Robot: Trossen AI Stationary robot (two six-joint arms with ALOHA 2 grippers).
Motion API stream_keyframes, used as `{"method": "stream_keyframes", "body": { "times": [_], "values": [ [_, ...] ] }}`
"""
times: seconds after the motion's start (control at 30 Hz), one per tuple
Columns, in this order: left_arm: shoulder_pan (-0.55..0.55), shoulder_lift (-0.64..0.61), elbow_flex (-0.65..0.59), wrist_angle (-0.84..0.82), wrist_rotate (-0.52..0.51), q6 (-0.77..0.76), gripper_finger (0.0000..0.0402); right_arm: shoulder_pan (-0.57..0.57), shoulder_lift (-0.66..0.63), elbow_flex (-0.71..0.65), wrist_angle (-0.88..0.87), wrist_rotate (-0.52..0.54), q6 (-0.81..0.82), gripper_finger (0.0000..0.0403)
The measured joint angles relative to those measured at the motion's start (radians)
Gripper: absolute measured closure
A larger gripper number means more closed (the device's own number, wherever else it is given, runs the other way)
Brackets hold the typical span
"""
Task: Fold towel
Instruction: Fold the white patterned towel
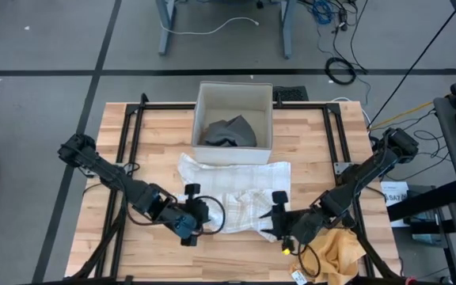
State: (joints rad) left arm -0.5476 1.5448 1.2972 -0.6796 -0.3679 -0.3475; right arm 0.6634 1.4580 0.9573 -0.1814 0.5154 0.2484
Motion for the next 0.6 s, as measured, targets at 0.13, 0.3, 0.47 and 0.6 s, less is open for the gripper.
{"method": "stream_keyframes", "body": {
  "times": [0.13, 0.3, 0.47, 0.6],
  "values": [
    [0.018, 0.0, 0.0, 0.0, 0.016, 0.028, 0.0287, -0.058, 0.036, 0.0, 0.136, 0.004, -0.065, 0.0234],
    [0.037, 0.0, 0.0, 0.005, 0.018, 0.052, 0.0287, -0.133, 0.127, 0.0, 0.31, -0.064, -0.131, 0.0234],
    [0.042, 0.0, 0.0, 0.038, 0.018, 0.096, 0.0287, -0.203, 0.241, 0.0, 0.504, -0.176, -0.164, 0.0234],
    [0.041, 0.0, 0.0, 0.046, 0.018, 0.115, 0.0287, -0.242, 0.292, 0.0, 0.585, -0.178, -0.161, 0.0234]
  ]
}}
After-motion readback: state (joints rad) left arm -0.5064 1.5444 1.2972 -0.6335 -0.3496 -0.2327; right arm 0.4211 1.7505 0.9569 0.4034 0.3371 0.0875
